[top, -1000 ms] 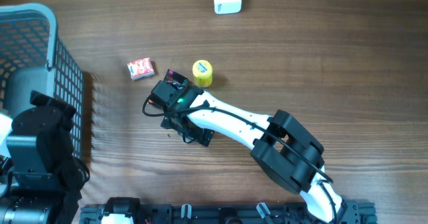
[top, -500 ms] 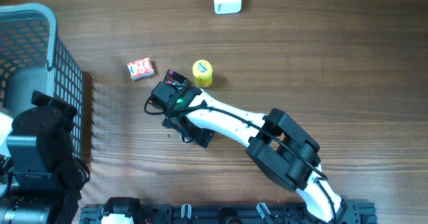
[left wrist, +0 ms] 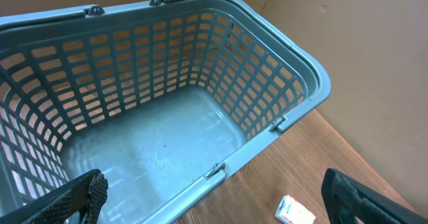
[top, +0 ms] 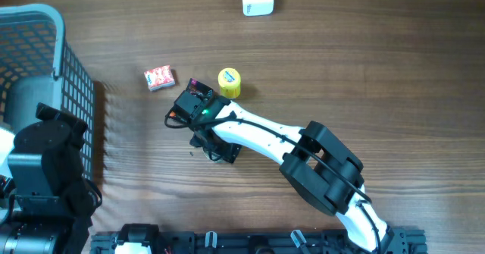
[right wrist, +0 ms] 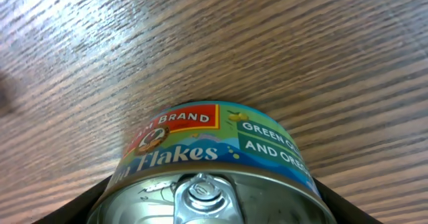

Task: Scan the item barcode

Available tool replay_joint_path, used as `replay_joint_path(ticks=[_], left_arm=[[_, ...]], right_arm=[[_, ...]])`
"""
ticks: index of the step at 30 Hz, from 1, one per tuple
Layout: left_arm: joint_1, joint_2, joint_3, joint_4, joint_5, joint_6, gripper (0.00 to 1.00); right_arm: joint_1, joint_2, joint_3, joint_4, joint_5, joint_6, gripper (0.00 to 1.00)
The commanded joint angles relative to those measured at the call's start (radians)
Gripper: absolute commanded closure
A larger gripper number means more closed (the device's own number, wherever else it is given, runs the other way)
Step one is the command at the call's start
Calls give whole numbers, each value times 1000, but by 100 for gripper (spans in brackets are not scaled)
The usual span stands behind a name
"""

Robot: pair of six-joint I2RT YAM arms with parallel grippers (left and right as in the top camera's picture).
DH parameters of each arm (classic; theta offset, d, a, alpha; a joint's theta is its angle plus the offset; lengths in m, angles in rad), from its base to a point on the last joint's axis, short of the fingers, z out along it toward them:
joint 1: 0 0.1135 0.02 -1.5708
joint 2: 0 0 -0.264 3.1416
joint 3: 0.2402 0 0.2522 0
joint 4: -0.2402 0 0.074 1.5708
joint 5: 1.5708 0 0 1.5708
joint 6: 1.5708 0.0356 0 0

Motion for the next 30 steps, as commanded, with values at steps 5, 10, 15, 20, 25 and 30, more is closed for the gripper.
replay_joint_path(ticks=[5, 10, 15, 20, 25, 30], left_arm=[[6, -2, 16, -18, 46, 16, 0], [6, -1, 14, -31, 61, 10, 0], [6, -1, 14, -31, 83, -6, 0], [6, 1, 14, -36, 95, -6, 0], [6, 20, 13, -39, 117, -7, 0], [6, 55, 8, -42, 119, -6, 0]], right_arm=[[-59, 37, -3, -11, -201, -163, 31], [-121, 37, -3, -21, -346, -286, 36], [-183, 37, -3, -71, -491, -436, 38], [-223, 37, -3, -127, -639, -579, 40], [-246, 37, -3, -162, -729, -668, 41], [-264, 37, -1, -165, -734, -684, 40]])
